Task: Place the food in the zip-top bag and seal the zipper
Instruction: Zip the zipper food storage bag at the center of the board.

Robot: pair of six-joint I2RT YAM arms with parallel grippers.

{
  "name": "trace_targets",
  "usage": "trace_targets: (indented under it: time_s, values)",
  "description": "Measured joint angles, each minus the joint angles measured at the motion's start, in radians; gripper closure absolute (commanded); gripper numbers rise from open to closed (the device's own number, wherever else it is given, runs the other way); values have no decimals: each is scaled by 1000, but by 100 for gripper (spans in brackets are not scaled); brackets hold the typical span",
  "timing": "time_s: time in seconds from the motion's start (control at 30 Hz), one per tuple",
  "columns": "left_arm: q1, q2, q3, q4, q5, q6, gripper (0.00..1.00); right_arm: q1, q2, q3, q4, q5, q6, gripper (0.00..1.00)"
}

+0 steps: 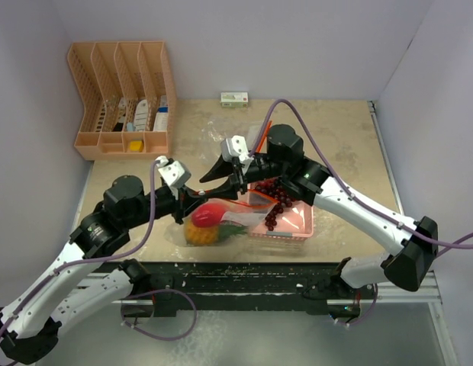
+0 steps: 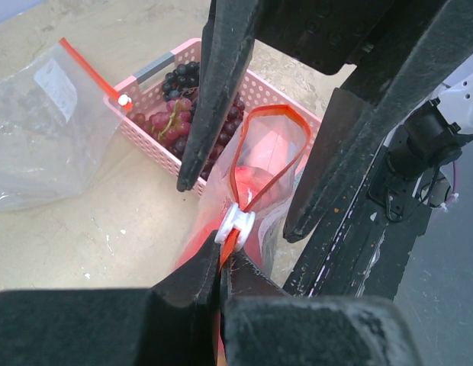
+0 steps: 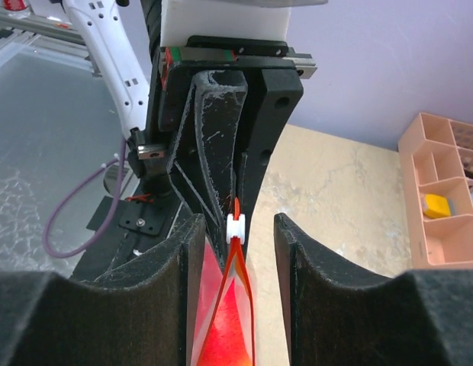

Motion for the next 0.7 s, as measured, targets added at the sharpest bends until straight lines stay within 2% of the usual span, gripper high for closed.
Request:
trace_targets:
  time_s: [0.37,0.7]
  values:
    - [0,-14,-2,0,-8,-10,100,0,39,7,-11,-29,8,57]
    - [0,-19,-5,1,-8,-18,100,0,46,16,-8,-29,40,75]
